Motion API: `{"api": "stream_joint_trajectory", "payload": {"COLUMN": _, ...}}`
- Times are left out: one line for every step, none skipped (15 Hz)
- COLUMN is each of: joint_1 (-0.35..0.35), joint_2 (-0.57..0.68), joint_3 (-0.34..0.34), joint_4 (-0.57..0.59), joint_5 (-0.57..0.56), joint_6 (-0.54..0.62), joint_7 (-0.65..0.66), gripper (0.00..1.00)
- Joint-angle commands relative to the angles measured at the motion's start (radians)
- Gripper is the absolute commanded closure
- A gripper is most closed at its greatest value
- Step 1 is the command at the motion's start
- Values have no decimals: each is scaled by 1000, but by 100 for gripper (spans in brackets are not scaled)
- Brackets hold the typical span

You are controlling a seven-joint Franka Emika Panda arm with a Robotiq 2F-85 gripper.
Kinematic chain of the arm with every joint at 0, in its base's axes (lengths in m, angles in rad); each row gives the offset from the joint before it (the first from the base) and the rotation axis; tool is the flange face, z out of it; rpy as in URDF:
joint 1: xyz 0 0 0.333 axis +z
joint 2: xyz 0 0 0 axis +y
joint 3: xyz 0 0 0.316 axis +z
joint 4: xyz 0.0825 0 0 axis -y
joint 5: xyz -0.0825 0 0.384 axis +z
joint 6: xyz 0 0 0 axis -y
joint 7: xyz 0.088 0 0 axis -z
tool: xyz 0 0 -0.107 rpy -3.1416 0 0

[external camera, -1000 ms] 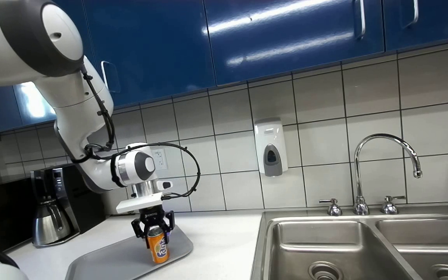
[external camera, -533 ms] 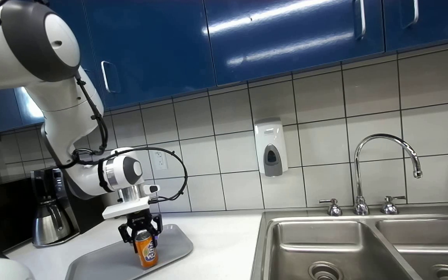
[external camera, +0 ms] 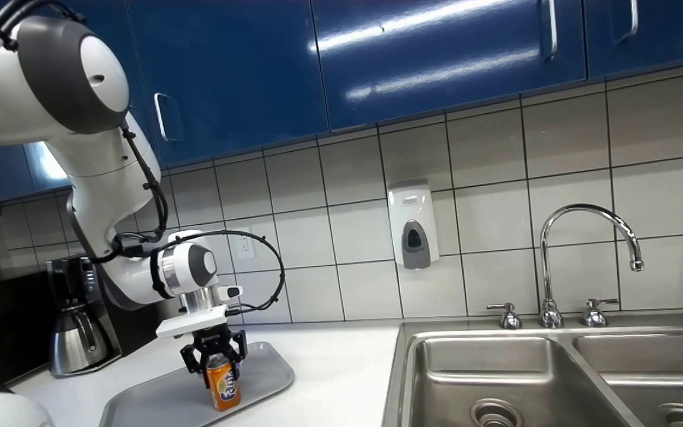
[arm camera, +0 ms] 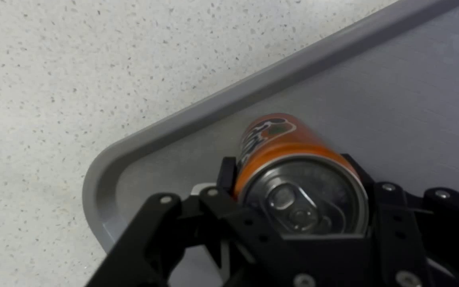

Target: Put the can on the tray

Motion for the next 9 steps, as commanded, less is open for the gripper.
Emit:
{"api": "stream_joint_trajectory", "payload": {"joint_1": 1, "joint_2": 27, "joint_3": 1, "joint_4": 29, "joint_5": -27, "joint_6": 10, "joint_7": 36, "gripper": 9}}
{"api": "stream_joint_trajectory", "payload": {"joint_1": 2, "joint_2": 30, "joint_3": -1, "joint_4": 32, "joint_5": -28, "joint_6": 9, "joint_7": 37, "gripper": 4}}
{"api": "stream_joint_trajectory", "payload": {"joint_1": 4, "joint_2": 34, "joint_3": -4, "joint_4": 37, "joint_5": -34, "joint_6": 6, "joint_7": 42, "gripper": 0}}
{"api": "stream_joint_trajectory", "payload": {"joint_1": 6, "joint_2": 39, "joint_3": -7, "joint_4": 40, "joint_5": -41, "joint_6": 6, "joint_7": 47, "gripper": 0}}
{"api": "stream_joint_trajectory", "payload": {"joint_1": 7, "joint_2": 44, "joint_3": -9, "joint_4": 45, "joint_5": -46, "joint_6": 3, "joint_7": 51, "gripper": 0}}
{"api": "stream_joint_trajectory", "payload": {"joint_1": 7, "joint_2": 47, "joint_3": -11, "joint_4": 47, "joint_5": -50, "joint_6": 2, "joint_7": 56, "gripper": 0}}
{"api": "stream_joint_trajectory", "payload": {"joint_1": 6, "joint_2": 44, "joint_3": -12, "joint_4": 47, "joint_5": -49, "joint_6": -2, "joint_7": 56, "gripper": 0}}
{"api": "stream_joint_trajectory", "payload": {"joint_1": 6, "joint_2": 41, "joint_3": -13, "joint_4": 47, "joint_5": -50, "joint_6": -2, "joint_7": 60, "gripper": 0}}
{"api": "stream_joint_trajectory", "payload": {"joint_1": 4, "joint_2": 31, "joint_3": -15, "joint_4": 45, "joint_5": -50, "joint_6": -2, "joint_7": 62, "gripper": 0}}
